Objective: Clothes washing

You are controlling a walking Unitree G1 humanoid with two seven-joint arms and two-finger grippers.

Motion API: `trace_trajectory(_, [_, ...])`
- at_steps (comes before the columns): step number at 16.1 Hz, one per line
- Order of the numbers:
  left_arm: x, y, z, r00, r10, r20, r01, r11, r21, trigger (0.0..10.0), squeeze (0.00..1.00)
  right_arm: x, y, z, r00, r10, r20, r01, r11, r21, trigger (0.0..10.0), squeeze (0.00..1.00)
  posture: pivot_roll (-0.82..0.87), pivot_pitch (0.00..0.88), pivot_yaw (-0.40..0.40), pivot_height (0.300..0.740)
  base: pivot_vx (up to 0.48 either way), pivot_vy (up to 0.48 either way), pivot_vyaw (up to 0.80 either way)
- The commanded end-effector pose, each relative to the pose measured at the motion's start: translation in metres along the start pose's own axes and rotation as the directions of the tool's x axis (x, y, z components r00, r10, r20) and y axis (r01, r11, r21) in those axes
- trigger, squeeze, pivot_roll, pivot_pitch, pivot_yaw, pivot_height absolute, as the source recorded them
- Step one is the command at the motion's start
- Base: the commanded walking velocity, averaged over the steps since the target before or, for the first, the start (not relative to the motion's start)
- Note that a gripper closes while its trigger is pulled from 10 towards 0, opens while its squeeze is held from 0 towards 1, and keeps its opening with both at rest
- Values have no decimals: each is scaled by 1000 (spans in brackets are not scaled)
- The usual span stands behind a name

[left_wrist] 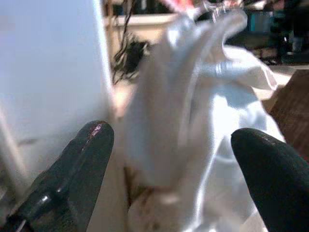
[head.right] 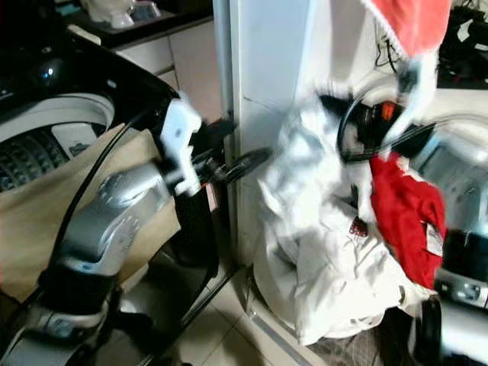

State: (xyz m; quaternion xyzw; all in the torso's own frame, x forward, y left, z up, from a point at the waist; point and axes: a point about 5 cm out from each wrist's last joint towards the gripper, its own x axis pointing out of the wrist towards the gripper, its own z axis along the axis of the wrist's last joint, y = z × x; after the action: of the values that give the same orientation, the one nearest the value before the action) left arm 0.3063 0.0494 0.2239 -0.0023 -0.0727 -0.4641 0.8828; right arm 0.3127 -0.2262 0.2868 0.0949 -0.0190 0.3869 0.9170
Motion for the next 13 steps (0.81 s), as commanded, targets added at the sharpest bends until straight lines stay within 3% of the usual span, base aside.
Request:
trace_trajectory(1, [7,0,1,1000,3,14,-3,1000,-8,10000,1000,5,10,5,998,54,28,-54,998,17,0,0,-88,0,61,740,0,0,0])
trace_trajectory(3, [23,0,7,997,46,59,-44,999,-27,10000,1000,17,24,-3,994,110,3,-110,993,45,0,0,-89,0,60,740,0,0,0])
trace_trajectory(6, [32,-2,11,994,61,95,-53,995,-86,10000,1000,26,35,-9,990,139,-7,-138,988,66,0,0,-89,0,58,740,0,0,0])
trace_trajectory(7, [33,-5,10,994,48,96,-39,995,-97,10000,447,28,38,-8,990,141,-4,-141,987,72,0,0,-88,0,58,740,0,0,0])
trace_trajectory(8, [34,-6,7,995,47,85,-41,997,-69,10000,0,29,40,-8,990,143,0,-142,987,74,0,0,-88,0,58,740,0,0,0])
trace_trajectory(9, [34,-7,5,996,47,73,-42,997,-62,10000,0,29,40,-7,990,144,3,-144,987,75,0,0,-91,0,58,740,0,0,0])
trace_trajectory(10, [33,-6,1,996,66,54,-63,996,-60,3922,0,29,41,-6,990,142,6,-142,987,73,0,0,-91,0,58,740,0,0,0])
trace_trajectory(11, [32,-5,-1,996,74,49,-70,995,-71,0,0,29,41,-5,990,140,7,-140,988,73,0,0,-92,0,58,740,0,0,0])
trace_trajectory(13, [28,-1,-2,994,90,55,-84,992,-91,0,0,26,41,-3,992,124,14,-125,989,76,0,0,-90,0,57,740,0,0,0])
